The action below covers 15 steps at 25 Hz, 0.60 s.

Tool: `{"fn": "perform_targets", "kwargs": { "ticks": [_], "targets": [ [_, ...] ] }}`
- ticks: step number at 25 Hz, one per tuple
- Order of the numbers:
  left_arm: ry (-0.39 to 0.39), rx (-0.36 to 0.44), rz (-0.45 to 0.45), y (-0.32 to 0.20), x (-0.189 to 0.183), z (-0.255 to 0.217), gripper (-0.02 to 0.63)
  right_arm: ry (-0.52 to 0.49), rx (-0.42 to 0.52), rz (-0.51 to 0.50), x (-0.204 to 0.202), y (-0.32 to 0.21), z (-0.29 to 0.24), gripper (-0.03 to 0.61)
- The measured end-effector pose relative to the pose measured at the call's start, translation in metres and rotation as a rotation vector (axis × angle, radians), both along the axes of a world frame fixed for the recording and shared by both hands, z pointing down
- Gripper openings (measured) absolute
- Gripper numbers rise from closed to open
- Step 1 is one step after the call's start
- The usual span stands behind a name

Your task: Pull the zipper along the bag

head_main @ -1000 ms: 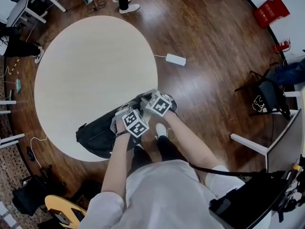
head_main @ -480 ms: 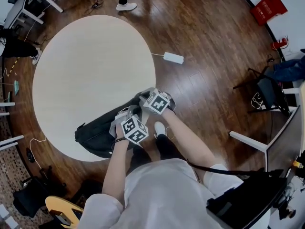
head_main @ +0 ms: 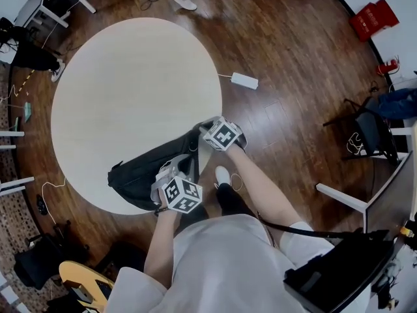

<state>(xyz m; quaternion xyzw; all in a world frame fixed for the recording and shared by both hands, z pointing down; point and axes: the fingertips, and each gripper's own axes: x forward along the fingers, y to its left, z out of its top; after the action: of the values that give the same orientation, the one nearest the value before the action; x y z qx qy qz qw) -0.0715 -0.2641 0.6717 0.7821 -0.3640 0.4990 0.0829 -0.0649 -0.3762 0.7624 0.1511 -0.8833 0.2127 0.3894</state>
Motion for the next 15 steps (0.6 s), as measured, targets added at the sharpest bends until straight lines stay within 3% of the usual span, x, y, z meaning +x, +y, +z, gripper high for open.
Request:
{"fn": "perform_targets", "kwargs": {
  "ticks": [15],
  "targets": [
    [0.249,0.04,-0.218,0.03,-0.041,-0.03,0.029,0.143,-0.007,0.088,0.005,-0.001,0.006,-0.009]
  ]
}}
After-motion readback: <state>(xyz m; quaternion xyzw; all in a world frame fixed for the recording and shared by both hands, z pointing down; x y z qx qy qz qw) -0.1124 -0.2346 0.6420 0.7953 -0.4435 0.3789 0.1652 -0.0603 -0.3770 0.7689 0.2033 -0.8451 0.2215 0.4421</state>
